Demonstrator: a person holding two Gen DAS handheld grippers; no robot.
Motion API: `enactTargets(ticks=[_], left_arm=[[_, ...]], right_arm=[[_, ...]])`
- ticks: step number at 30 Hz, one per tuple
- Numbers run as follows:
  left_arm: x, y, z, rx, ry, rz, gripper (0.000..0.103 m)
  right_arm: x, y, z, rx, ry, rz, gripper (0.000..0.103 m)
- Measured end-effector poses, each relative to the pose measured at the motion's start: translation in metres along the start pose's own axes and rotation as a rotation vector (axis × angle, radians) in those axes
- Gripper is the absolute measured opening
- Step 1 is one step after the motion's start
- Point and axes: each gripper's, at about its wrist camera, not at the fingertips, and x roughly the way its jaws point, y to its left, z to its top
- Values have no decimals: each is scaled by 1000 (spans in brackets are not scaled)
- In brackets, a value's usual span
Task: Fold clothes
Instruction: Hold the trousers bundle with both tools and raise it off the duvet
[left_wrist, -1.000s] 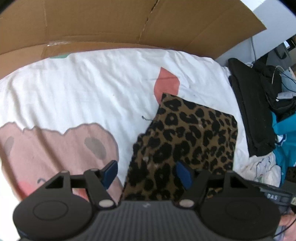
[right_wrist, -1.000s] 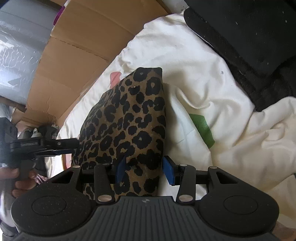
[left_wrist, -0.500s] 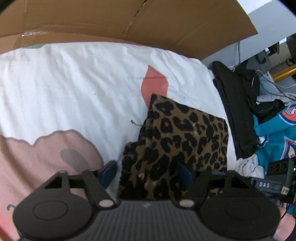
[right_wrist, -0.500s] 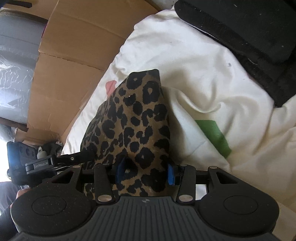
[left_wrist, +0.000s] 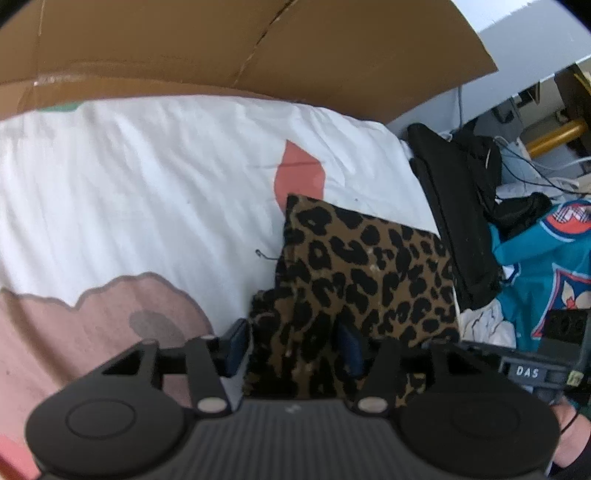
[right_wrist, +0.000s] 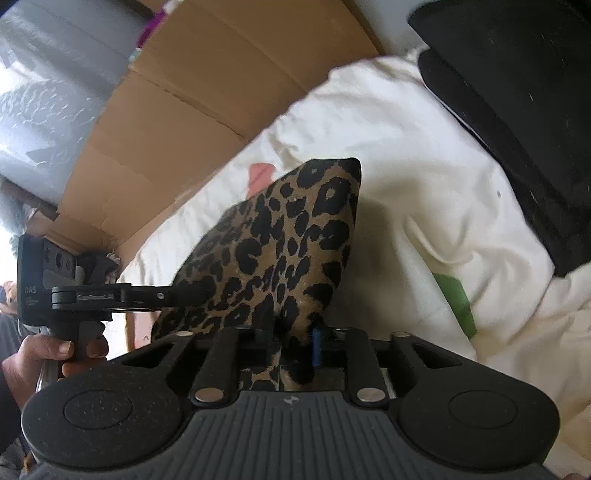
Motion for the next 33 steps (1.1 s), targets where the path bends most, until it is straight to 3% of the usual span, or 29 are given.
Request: enactTargets(ticks=[3, 10, 11, 12, 13, 16, 20, 24, 27, 28, 31, 32, 33], left_arm=[[7, 2, -1, 6, 13, -31, 67], [20, -4, 6, 52, 41, -101, 73], [21, -5, 7, 62, 41, -98, 68], [21, -7, 7, 74, 39, -85, 53], [21, -7, 8, 86, 34, -70, 46], [14, -4, 9, 86, 32, -92, 37], [9, -10, 9, 101, 35, -89, 40], [20, -4, 10, 72, 60, -77, 54], [22, -3, 11, 69, 50, -88, 55], [23, -3, 11, 73, 47, -89, 56], [24, -6, 9, 97, 43, -93, 57], [24, -7, 9, 93, 44, -94, 55], [24, -7, 10, 89, 44, -90, 47]], right_arm=[[4, -6, -2, 32, 14, 22, 39], [19, -19, -8, 133, 31, 61, 40], [21, -18, -9, 133, 32, 64, 40], [21, -17, -9, 120, 34, 57, 40], [20, -14, -9, 105, 35, 49, 40], [18, -8, -9, 66, 36, 32, 28], [12, -3, -8, 45, 33, 32, 29], [16, -10, -10, 56, 44, 23, 31], [17, -14, -10, 74, 59, 32, 35], [18, -16, -10, 80, 65, 33, 41], [22, -21, -10, 104, 73, 43, 42], [24, -21, -11, 111, 72, 47, 42], [25, -22, -11, 118, 72, 52, 42]])
